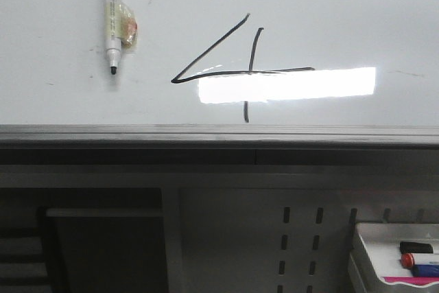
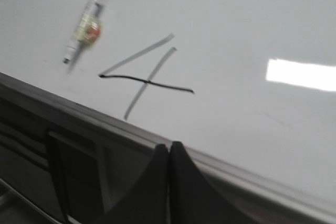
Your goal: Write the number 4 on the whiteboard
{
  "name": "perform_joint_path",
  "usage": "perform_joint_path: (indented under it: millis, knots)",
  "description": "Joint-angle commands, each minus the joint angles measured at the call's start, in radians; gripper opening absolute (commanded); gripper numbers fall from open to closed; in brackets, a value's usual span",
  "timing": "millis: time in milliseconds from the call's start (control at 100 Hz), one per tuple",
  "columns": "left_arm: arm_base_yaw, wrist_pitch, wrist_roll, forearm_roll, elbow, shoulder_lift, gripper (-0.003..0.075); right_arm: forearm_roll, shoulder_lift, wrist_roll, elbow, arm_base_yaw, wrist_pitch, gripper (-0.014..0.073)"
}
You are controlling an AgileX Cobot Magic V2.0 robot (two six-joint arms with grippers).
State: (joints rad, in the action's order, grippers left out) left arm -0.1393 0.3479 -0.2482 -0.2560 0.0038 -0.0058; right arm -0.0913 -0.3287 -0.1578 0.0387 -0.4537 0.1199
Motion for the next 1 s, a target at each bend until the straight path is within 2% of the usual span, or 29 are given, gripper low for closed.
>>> perform_joint_path:
  millis: [0,80,110,370,480,990]
  knots:
    - [0.002,-0.044,0.009,-0.017,0.034,-0.021,-0.0020,0.169,0.009,0.197,-0.027,0.098,0.073,-0.0064]
    - [0.002,-0.044,0.009,-0.017,0.034,-0.021,-0.0020,0.169,0.048,0.197,-0.077,0.174,0.061,-0.0064]
    - [0.002,-0.044,0.009,-0.017,0.034,-0.021,-0.0020,0.179,0.068,0.197,-0.070,0.194,-0.040,-0.0064]
    - [0.002,-0.044,0.009,-0.017,0.034,-0.021,-0.0020,0.193,0.355,0.197,-0.074,0.355,-0.444,-0.0064]
    - [0.002,-0.044,0.009,-0.026,0.034,-0.021,-0.0020,0.193,0.347,0.197,-0.074,0.384,-0.432,-0.0064]
    - [0.002,-0.044,0.009,-0.028,0.034,-0.021,-0.0020,0.193,0.354,0.197,-0.074,0.378,-0.429,-0.0064]
